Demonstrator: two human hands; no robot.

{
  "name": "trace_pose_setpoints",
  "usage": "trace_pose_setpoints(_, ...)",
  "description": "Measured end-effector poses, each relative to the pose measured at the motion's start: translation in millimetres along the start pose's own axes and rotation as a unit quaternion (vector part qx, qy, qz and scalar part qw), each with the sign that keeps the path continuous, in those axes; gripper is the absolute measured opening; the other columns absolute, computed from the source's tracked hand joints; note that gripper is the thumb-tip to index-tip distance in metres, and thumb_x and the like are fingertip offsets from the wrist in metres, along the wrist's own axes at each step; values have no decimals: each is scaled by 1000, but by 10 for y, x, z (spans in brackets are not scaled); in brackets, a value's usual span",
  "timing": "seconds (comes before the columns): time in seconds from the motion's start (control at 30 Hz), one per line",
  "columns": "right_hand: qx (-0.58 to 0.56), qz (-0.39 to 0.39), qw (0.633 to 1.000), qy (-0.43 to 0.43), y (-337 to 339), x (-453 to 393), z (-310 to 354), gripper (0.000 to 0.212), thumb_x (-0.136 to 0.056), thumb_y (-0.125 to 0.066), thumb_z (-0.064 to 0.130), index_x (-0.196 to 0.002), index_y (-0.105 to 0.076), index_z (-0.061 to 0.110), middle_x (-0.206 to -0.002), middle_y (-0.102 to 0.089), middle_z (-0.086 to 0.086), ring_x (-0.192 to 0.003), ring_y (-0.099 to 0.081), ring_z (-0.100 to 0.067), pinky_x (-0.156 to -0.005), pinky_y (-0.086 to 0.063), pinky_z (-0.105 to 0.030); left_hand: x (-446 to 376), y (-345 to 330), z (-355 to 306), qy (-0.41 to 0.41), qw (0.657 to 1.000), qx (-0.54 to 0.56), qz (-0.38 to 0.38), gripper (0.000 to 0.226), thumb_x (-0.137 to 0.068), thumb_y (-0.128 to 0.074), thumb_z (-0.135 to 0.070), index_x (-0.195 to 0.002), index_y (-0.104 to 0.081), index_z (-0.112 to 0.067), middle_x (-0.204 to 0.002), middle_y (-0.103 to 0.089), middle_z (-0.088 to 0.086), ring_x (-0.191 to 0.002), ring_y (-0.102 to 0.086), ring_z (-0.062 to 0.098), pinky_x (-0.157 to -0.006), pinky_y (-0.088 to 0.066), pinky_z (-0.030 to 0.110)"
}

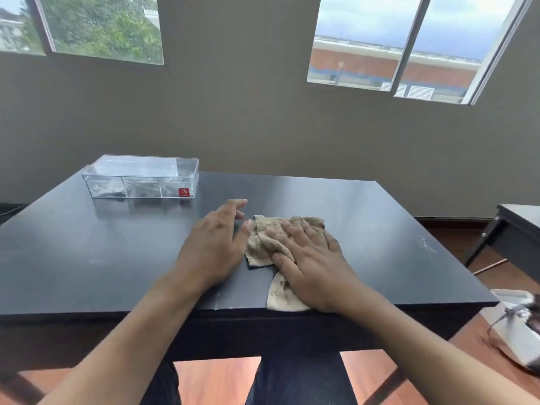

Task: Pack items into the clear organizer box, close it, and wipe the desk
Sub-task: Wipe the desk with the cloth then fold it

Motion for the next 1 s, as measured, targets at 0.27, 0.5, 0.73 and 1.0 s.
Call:
trace_pose_setpoints(0.27,4,-11,996,-87,107,-787,-757,54,-103,-25,52,-156,-19,47,-168,-12,17,-156,-4,-10,-123,-3,-44,13,-96,34,-43,996,-78,27,46,-95,-40,-46,-133,-56,-27,-125,-63,-6,-117,-58,18,-104,-43,43)
trace_pose_setpoints(0.5,28,-40,977,-207,211,-1422,-1362,59,-98,-20,51,-157,-22,44,-168,-19,9,-155,-12,-18,-121,-11,-50,-17,-123,34,-39,993,-110,32,40,-92,-37,-45,-119,-62,-31,-117,-59,-10,-113,-53,15,-102,-39,35)
trace_pose_setpoints(0.73,48,23,976,-212,177,-1402,-1304,64,-98,-14,63,-159,-5,46,-171,-1,4,-157,1,-26,-123,-1,-54,-17,-113,0,-40,992,-119,29,37,-91,-37,-44,-115,-62,-30,-114,-58,-9,-112,-53,17,-101,-40,37)
trace_pose_setpoints(1.0,14,35,995,-97,65,-569,-601,60,-100,-16,62,-157,-3,48,-170,5,8,-156,12,-21,-123,6,-55,39,-24,-91,-52,997,-52,13,34,-94,-42,-47,-116,-64,-31,-116,-62,-14,-101,-59,12,-99,-44,38)
Point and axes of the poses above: each hand's wrist, its own x-axis away from the middle knuckle, its own y-axis out of the back of the hand, z = x × y, the point moved 7 cm from there along -x, towards the middle knuckle
